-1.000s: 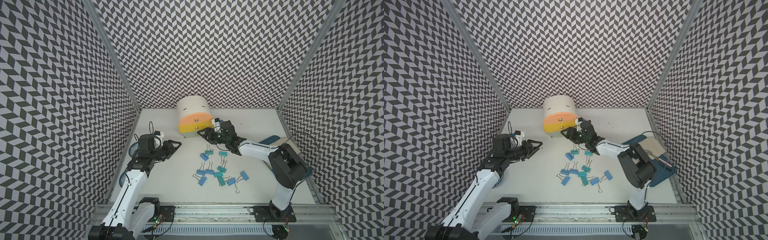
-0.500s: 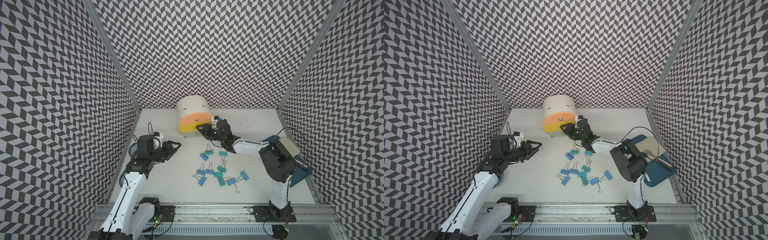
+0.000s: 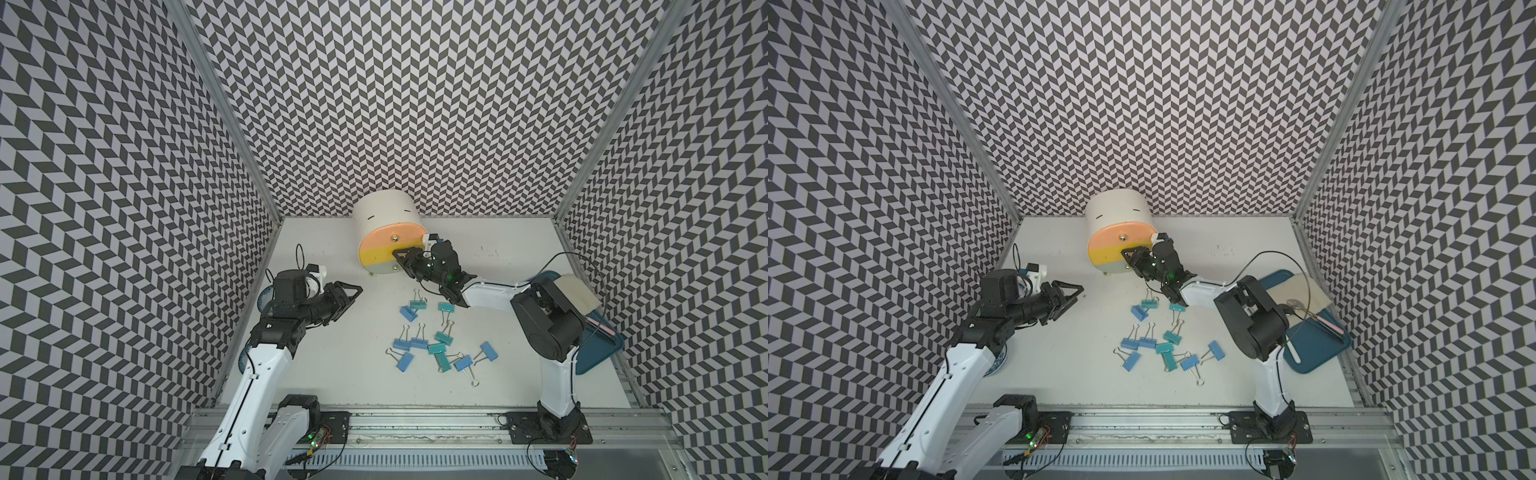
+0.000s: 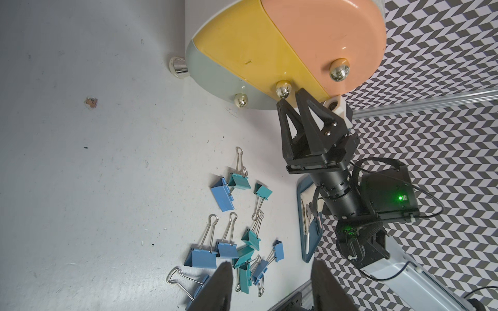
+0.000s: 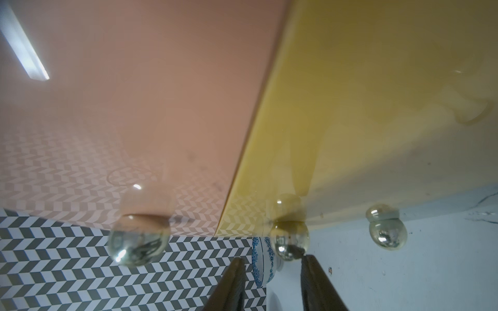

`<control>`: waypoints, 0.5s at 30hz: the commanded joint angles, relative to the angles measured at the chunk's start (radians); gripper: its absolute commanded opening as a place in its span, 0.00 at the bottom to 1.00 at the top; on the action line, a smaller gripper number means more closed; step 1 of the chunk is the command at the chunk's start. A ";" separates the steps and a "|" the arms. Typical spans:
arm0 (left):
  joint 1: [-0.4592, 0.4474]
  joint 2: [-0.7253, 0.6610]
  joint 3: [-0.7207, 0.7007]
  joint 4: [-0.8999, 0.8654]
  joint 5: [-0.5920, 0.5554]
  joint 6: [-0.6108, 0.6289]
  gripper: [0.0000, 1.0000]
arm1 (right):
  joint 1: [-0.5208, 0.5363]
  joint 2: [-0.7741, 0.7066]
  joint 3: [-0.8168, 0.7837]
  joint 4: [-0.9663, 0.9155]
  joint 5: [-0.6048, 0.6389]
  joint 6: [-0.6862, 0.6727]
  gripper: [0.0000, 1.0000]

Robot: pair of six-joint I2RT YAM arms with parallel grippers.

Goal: Put the binder clips in the drawer according to color
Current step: Open the drawer in the storage box.

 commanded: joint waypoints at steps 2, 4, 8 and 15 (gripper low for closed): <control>0.001 -0.017 0.028 -0.012 0.013 0.014 0.51 | 0.019 0.018 0.002 0.087 0.061 0.040 0.38; 0.000 -0.018 0.030 -0.013 0.014 0.015 0.51 | 0.022 0.016 0.001 0.084 0.082 0.056 0.38; -0.003 -0.018 0.032 -0.019 0.014 0.018 0.51 | 0.029 0.025 -0.002 0.091 0.106 0.086 0.38; -0.007 -0.023 0.033 -0.026 0.014 0.023 0.51 | 0.038 0.020 -0.043 0.131 0.129 0.120 0.38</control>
